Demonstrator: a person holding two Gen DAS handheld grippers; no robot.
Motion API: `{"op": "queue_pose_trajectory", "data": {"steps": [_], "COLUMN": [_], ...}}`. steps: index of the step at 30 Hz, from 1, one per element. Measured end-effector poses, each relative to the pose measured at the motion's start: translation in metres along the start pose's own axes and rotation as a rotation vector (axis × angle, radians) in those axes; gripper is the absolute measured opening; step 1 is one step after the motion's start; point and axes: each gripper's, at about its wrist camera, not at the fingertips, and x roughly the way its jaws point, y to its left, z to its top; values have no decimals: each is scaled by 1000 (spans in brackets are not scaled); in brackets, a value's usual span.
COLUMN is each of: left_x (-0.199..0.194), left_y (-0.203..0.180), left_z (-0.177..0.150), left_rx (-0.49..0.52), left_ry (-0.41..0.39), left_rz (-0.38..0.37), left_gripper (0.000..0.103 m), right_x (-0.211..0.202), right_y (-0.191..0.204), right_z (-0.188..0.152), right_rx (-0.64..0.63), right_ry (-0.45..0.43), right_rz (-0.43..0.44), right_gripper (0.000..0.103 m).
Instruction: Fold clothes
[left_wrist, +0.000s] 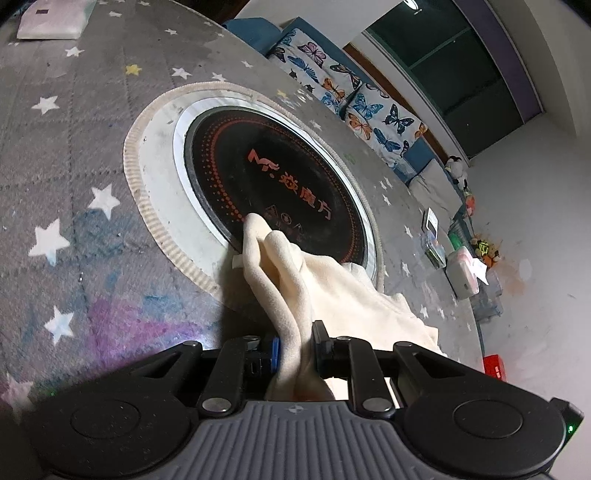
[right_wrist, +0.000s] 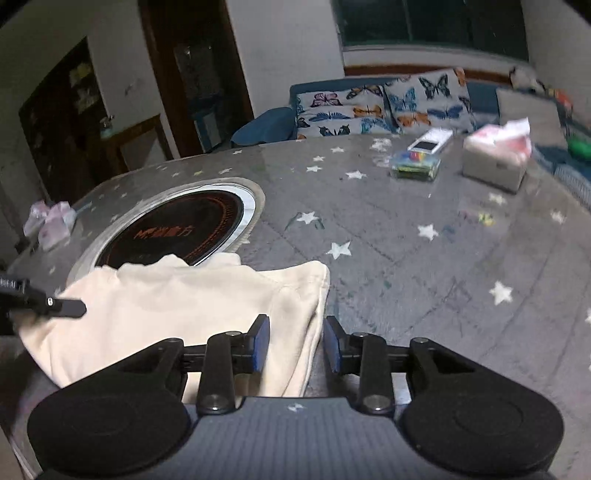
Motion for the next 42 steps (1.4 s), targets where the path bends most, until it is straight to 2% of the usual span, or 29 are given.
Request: {"op": "queue_pose_trajectory", "data": {"steps": [6,7,11,20,28,42], "left_x": [1,1,1,5,14,75], "left_y": [-5,-6,-12,-55,-100,-195], "left_z": [-1,-1,0,-1,-3,-27], "left_rx": [37,44,74,207,333,446], "left_ry": [-9,-11,-21,-33,-33,38], "left_rz": [19,23,39,15,-18,-122], "left_gripper": [18,18,18,16,15,15], "right_x": [6,6,3,-32,-68,-122], "right_y": [-4,-4,-3,3,-14,-76], "right_z": [0,0,-1,3,10,15], "right_rx": [51,58,79,60,56,85], "right_ry": [-6,-4,-16,-103,-178,-252], "right_rz": [41,51,78,92,13,-201], "right_gripper": [31,23,13,9,8,8]}}
